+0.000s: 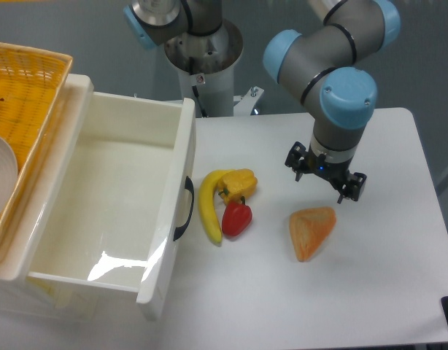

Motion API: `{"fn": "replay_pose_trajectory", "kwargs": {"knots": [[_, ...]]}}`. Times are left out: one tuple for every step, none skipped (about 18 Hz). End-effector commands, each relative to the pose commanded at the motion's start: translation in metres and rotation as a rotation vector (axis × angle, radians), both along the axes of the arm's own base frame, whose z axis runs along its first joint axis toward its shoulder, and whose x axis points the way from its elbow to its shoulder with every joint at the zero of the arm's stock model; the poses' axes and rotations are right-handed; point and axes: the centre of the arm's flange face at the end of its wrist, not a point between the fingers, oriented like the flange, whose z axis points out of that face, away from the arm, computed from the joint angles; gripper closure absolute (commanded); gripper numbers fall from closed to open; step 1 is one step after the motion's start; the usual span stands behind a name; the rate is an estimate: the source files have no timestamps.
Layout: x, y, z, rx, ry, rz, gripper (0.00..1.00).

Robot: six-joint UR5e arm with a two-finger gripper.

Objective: Slide the top white drawer open

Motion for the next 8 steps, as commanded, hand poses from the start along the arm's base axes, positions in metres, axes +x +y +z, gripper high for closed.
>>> {"fn": "replay_pose_trajectory", "kwargs": {"knots": [[-0.001, -0.002, -0.002, 0.002, -0.003, 0.0, 0.0], [-0.003, -0.004, -0.003, 0.005, -0.006, 0.001, 0.0], [-0.004, -0.005, -0.004, 0.003, -0.007, 0.002, 0.0], [-0.005, -0.005, -0.006, 0.005, -0.011, 0.001, 0.0], [-0.007, -0.004, -0.011, 0.008, -0.021, 0.003, 0.0], [-0.007, -0.004, -0.011, 0.02, -0.027, 0.004, 0.0], [-0.008, -0.006, -0.012, 0.028, -0.033, 0.009, 0.0], [-0.01, -0.007, -0.014, 0.032, -0.036, 0.01, 0.0]]}}
